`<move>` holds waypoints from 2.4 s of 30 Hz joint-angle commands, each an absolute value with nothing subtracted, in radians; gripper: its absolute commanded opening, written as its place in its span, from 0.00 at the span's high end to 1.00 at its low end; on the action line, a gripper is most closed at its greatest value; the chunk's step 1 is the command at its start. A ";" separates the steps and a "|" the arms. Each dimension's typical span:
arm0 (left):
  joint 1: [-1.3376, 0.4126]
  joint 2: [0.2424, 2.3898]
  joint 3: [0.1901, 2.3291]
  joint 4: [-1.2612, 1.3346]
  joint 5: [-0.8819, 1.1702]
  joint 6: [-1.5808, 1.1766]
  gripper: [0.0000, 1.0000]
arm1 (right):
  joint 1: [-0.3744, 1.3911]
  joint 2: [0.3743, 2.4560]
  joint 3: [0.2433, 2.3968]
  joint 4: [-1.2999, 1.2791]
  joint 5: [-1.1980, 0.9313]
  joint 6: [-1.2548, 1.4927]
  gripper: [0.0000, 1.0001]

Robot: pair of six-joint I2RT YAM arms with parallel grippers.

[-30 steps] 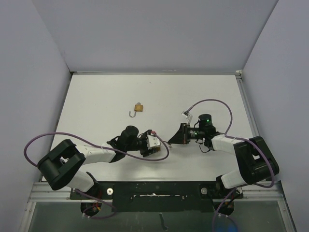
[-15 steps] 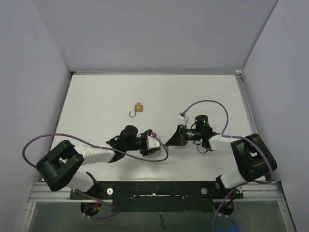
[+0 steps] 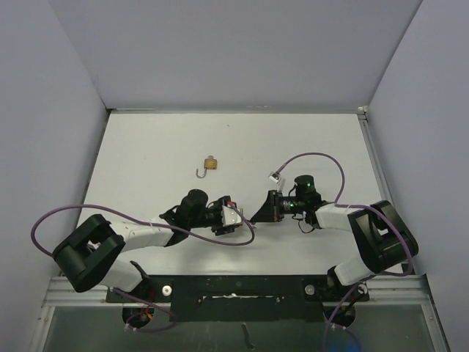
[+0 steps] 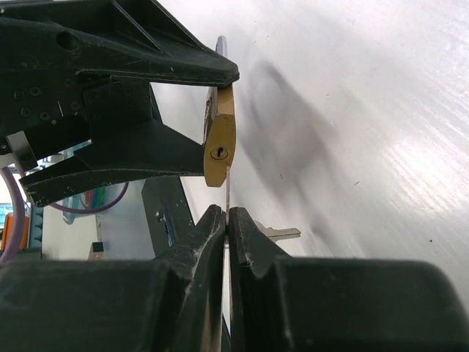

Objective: Unlock with the key

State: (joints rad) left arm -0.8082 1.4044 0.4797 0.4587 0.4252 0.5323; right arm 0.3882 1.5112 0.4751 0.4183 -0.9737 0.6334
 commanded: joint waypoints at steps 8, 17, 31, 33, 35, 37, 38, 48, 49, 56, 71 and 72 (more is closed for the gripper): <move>-0.805 1.360 0.491 0.539 0.489 0.567 1.00 | 0.401 1.498 0.518 0.454 -1.002 0.628 1.00; -0.805 1.366 0.493 0.536 0.507 0.579 1.00 | 0.407 1.502 0.525 0.452 -1.002 0.627 1.00; -0.823 1.364 0.499 0.533 0.509 0.620 1.00 | 0.418 1.519 0.532 0.459 -1.010 0.628 1.00; -0.828 1.361 0.497 0.534 0.505 0.636 1.00 | 0.422 1.520 0.532 0.460 -1.014 0.627 1.00; -0.832 1.357 0.494 0.535 0.506 0.653 1.00 | 0.423 1.521 0.533 0.460 -1.018 0.626 1.00; -0.836 1.350 0.489 0.538 0.510 0.670 1.00 | 0.424 1.523 0.536 0.449 -1.021 0.621 1.00; -0.836 1.346 0.485 0.542 0.512 0.676 1.00 | 0.425 1.523 0.538 0.441 -1.020 0.614 1.00; -0.843 1.346 0.557 0.460 0.534 0.630 1.00 | 0.431 1.515 0.552 0.394 -1.012 0.581 1.00; -0.847 1.348 0.565 0.457 0.537 0.620 1.00 | 0.432 1.516 0.554 0.396 -1.012 0.582 1.00; -0.880 1.386 0.618 0.474 0.481 0.498 1.00 | 0.441 1.513 0.561 0.406 -1.008 0.587 1.00; -0.943 1.425 0.747 0.395 0.235 0.423 1.00 | 0.445 1.510 0.585 0.327 -0.977 0.557 1.00; -0.944 1.430 0.756 0.385 0.222 0.417 1.00 | 0.446 1.510 0.587 0.320 -0.975 0.553 1.00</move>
State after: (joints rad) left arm -0.9245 1.4296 0.6159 0.2016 0.2535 0.4538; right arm 0.4194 1.5192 0.5430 0.3328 -0.9493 0.5770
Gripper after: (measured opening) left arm 0.556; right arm 0.046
